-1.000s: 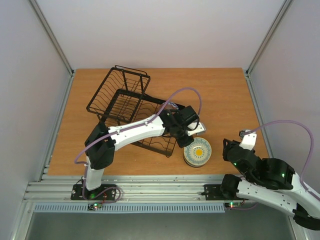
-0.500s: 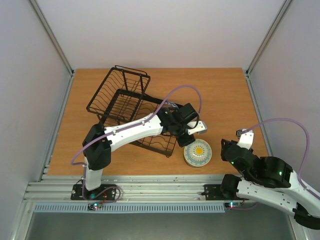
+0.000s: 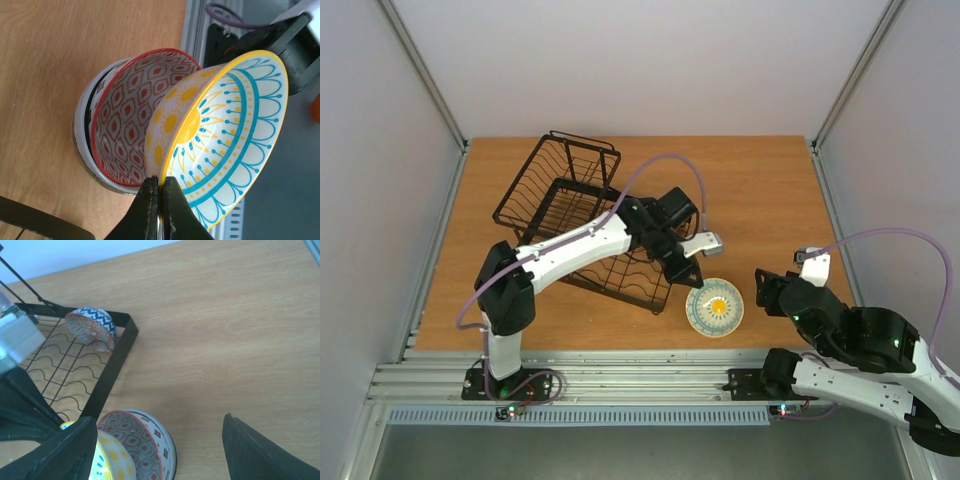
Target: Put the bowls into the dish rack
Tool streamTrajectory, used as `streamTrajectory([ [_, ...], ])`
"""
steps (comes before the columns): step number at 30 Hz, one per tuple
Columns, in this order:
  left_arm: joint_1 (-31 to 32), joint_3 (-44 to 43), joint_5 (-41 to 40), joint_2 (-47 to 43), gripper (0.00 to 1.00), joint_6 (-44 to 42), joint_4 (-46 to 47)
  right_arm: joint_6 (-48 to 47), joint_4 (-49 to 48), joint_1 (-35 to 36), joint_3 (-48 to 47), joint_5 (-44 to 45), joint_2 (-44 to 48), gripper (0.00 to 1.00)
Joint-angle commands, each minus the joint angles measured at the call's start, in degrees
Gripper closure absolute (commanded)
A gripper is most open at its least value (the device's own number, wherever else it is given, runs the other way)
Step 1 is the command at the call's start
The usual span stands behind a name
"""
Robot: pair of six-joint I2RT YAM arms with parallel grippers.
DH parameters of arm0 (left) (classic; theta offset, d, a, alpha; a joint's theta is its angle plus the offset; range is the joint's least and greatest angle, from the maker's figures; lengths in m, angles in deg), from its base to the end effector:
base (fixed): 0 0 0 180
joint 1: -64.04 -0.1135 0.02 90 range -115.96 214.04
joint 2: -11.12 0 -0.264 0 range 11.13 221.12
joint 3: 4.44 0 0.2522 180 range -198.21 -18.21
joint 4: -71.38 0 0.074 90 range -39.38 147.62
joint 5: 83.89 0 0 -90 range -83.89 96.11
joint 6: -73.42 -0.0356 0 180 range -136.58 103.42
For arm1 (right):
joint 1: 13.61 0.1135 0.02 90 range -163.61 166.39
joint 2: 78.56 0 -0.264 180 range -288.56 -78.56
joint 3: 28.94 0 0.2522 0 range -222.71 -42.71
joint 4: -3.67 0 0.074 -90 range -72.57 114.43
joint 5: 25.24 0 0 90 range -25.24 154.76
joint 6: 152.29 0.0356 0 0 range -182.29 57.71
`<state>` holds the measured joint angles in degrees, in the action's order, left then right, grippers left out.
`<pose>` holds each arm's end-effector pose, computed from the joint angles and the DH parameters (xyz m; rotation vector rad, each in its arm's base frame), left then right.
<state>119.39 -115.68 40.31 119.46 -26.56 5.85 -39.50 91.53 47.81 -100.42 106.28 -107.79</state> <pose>0.2124 -0.3425 0.2850 1.6563 2.2020 -1.0379 0.0431 0.0297 0.3401 -0.3900 2.0995 -0.0162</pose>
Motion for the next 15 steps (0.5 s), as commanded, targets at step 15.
streamTrajectory([
  [15,-10.82,3.84,35.23,-6.63,0.99,2.54,5.32,-12.12,-28.30,0.35,4.09,-19.07,-4.27,0.14],
])
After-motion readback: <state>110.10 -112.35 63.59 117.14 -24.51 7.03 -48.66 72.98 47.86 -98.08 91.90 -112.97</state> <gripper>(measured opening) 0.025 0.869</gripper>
